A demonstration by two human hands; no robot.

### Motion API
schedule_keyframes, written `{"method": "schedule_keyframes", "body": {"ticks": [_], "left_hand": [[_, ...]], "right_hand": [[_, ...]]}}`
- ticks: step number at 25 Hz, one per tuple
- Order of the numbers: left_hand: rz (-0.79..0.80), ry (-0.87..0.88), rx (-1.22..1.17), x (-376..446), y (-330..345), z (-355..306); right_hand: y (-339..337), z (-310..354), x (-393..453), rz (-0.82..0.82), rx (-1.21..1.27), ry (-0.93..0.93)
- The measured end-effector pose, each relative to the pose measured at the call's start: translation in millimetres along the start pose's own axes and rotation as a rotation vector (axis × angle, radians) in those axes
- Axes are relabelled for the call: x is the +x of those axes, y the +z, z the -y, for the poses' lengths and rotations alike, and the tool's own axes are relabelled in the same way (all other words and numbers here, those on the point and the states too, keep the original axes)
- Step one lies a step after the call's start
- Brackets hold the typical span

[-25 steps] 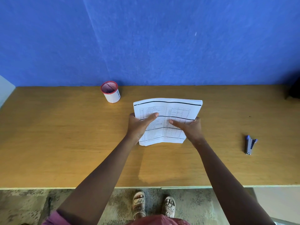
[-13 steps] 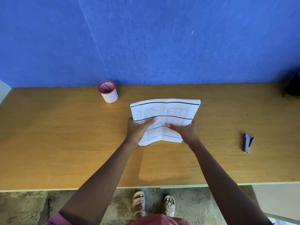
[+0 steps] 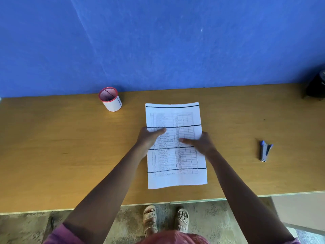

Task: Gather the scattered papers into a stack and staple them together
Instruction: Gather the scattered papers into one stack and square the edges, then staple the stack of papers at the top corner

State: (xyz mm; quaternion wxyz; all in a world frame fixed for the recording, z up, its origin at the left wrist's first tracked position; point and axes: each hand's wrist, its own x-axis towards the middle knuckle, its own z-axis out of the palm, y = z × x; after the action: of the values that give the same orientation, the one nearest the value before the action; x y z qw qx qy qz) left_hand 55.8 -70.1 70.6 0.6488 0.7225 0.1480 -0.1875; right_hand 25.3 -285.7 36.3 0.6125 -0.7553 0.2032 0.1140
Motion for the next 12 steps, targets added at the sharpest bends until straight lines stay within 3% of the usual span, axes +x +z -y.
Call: {"method": "schedule_keyframes", "body": {"ticks": [6,12], "left_hand": [[-0.051,-0.184,0.059,7.5,20.7,38.3],[-0.047,-0.169,0.099,24.8,30.3,55.8]], "right_hand": [[-1.9,-47.4,11.0,-0.042,-0.153,0.09],[-27.6,-86.6,19.2,-0.302,-0.166,0.143]]}}
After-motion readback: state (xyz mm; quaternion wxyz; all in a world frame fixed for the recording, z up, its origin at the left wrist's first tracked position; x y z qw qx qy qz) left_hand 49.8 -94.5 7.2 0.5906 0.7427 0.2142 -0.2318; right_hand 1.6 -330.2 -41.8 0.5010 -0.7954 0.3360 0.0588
